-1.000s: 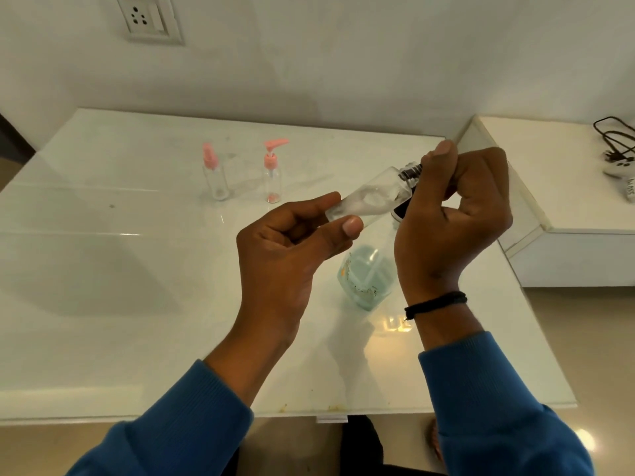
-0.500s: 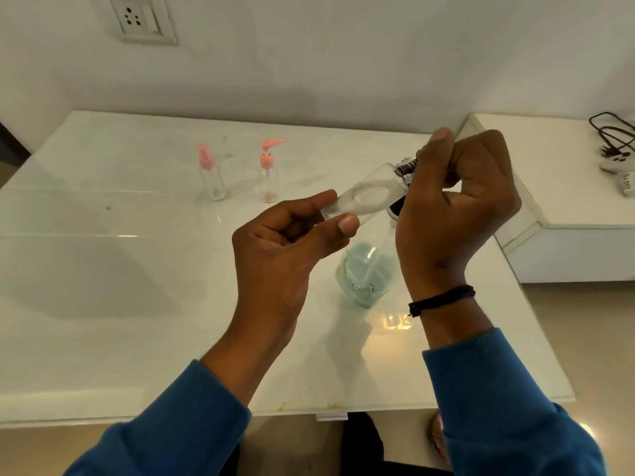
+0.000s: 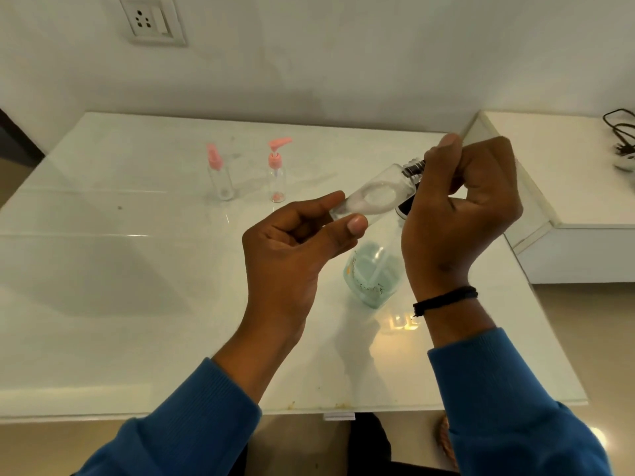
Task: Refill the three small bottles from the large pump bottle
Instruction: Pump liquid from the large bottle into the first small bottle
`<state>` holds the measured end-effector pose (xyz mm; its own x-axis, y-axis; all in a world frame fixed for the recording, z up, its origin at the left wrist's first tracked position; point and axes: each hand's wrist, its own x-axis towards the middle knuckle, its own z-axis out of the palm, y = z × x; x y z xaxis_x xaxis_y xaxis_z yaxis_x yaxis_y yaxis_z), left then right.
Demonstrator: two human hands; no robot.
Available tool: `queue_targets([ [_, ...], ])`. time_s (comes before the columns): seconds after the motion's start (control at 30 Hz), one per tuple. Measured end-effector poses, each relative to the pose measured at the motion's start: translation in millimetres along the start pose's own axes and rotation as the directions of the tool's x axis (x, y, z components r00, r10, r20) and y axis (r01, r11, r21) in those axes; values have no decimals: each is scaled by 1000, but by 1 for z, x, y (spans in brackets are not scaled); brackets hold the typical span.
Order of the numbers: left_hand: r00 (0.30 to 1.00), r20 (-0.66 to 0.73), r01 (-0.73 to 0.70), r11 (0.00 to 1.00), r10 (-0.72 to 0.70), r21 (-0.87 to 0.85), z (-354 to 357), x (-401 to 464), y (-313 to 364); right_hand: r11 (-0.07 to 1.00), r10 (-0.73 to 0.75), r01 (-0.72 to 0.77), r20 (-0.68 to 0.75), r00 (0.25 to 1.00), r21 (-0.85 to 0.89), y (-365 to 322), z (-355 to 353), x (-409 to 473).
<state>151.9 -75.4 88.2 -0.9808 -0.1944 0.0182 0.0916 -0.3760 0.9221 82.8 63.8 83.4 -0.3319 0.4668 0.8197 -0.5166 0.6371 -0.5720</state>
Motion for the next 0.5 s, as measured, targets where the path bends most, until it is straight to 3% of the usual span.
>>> queue_targets([
  [0.5, 1000, 8, -9, 1000, 9, 14, 0, 1, 0, 1000, -9, 9, 15, 1000, 9, -5, 0, 6],
])
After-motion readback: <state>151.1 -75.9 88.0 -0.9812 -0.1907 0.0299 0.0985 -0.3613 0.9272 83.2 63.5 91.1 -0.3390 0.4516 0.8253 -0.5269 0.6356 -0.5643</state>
